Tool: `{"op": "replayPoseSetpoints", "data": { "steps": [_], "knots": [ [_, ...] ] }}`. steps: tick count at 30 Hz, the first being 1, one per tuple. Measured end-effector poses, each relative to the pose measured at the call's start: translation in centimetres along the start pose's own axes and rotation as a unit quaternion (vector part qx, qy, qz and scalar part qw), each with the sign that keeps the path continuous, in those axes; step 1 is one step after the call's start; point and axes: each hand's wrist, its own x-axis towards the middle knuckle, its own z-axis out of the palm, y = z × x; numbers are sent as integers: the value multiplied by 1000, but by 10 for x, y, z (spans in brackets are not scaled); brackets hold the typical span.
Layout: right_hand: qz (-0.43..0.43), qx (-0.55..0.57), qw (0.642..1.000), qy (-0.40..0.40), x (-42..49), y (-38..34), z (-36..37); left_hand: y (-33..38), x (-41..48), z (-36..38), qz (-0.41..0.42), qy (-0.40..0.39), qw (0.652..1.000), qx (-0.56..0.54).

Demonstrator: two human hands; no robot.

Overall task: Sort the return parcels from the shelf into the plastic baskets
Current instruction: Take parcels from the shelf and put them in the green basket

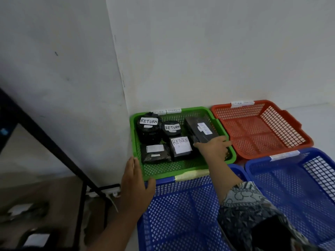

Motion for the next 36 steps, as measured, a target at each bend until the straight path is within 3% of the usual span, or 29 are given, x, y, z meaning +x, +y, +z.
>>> {"op": "replayPoseSetpoints", "data": {
  "steps": [7,13,22,27,32,36],
  "knots": [
    [42,30,999,-14,10,-11,16,2,0,0,5,17,1000,15],
    [16,14,999,-46,12,-1,20,3,0,0,3,15,1000,18],
    [3,116,990,-80,17,11,13,6,-1,-2,1,18,1000,22],
    [-17,77,991,-108,12,9,1,7,-1,-5,2,4,998,57],
    [-140,-12,984,-114,-8,11,-24,21,-1,-24,-11,-34,989,145],
    [-252,-51,960,-111,-35,3,-57,32,-15,-49,30,-30,987,154]
  ]
}}
